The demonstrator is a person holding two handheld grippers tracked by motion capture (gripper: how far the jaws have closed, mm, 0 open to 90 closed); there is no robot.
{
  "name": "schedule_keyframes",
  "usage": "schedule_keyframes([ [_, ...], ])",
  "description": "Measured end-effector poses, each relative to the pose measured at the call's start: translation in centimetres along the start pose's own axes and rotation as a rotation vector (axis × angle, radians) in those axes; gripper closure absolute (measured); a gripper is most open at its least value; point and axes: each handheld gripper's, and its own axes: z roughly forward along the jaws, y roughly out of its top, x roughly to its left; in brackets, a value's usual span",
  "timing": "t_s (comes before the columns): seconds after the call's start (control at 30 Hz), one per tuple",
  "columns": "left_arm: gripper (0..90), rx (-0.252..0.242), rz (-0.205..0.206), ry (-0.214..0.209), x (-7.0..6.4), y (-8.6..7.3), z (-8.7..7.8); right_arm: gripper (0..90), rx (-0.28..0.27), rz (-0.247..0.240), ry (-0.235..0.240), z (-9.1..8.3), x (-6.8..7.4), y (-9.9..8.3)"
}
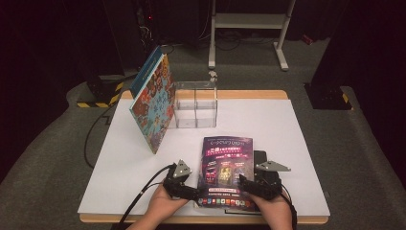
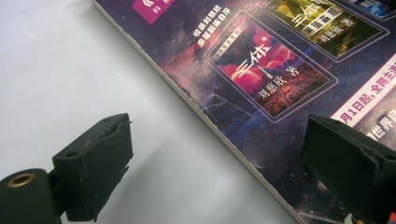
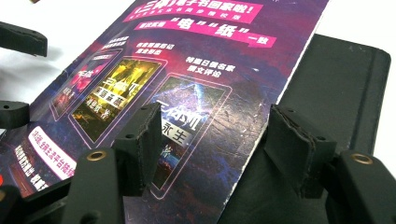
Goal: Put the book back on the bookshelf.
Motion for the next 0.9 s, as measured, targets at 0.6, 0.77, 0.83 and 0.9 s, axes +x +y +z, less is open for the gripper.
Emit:
schedule_keyframes([
  [0.6, 9.7, -0.007, -0.015, -0.011, 0.6, -0.5, -0.8, 35.5, 0.006, -0.022, 0.014, 0.8, 1.8, 0.6],
  [0.77, 9.7, -0.009, -0.005, 0.003, 0.9, -0.8, -1.3, 35.6, 0.006, -0.035, 0.022, 1.2, 2.4, 0.8],
  [0.83, 9.7, -0.01, -0.01, 0.005, 1.1, -1.0, -1.5, 35.6, 0.005, -0.039, 0.026, 1.3, 2.6, 0.9],
  [0.9, 9.8, -0.016, -0.02, 0.008, 1.3, -1.1, -1.6, 35.6, 0.007, -0.045, 0.031, 1.4, 2.8, 1.0],
])
